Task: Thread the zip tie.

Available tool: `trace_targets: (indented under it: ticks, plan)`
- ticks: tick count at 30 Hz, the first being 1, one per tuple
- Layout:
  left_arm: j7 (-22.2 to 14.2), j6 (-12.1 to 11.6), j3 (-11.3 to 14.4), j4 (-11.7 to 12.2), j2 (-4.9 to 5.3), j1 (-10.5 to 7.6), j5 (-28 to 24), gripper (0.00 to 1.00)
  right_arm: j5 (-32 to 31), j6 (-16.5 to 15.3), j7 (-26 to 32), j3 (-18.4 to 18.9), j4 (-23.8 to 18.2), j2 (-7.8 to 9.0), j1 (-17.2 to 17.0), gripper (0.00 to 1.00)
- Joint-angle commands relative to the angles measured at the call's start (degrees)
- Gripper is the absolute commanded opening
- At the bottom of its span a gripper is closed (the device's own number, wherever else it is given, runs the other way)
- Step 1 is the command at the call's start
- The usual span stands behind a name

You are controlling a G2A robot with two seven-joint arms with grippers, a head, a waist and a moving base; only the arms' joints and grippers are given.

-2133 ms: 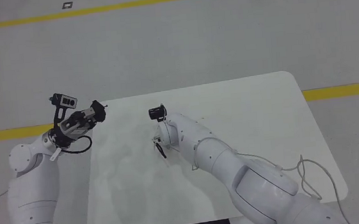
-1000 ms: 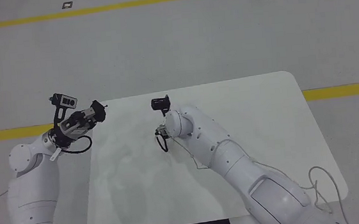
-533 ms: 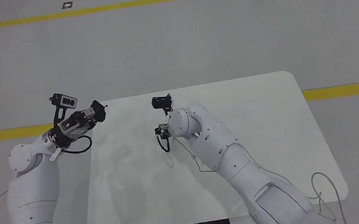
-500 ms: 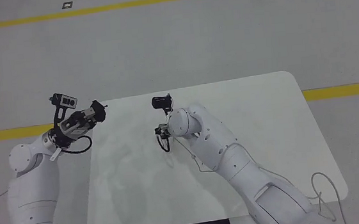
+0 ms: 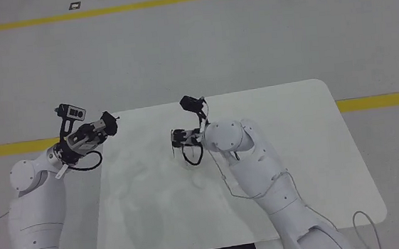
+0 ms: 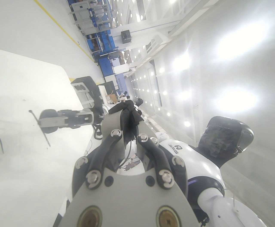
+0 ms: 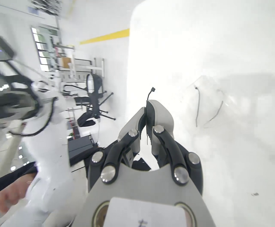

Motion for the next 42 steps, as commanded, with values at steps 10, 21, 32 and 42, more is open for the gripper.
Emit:
trace_targets:
  ticks: [10,21,32,42]
  plan:
    - [0.0,0.0,0.0,0.0,0.00,0.00,0.0,0.00,7.0,-6.2,-4.3,1.3,-5.1,0.76,-4.2,0.00]
    - [3.9,1.2,2.2,-0.8,-0.21,2.59,0.3,0.00,10.6,-11.6,-14.1,1.1,-9.3,1.40,-7.3,0.00]
    - [8.6,-0.3,7.8,0.0,-0.92,3.04,0.5,0.00,10.4,-16.6,-26.7,-3.7,-12.1,1.74,-9.2,0.00]
    - [9.7,-0.6,8.1,-0.3,-0.91,2.82,1.3,0.00,7.6,-18.1,-29.3,-4.7,-12.6,1.97,-9.3,0.00]
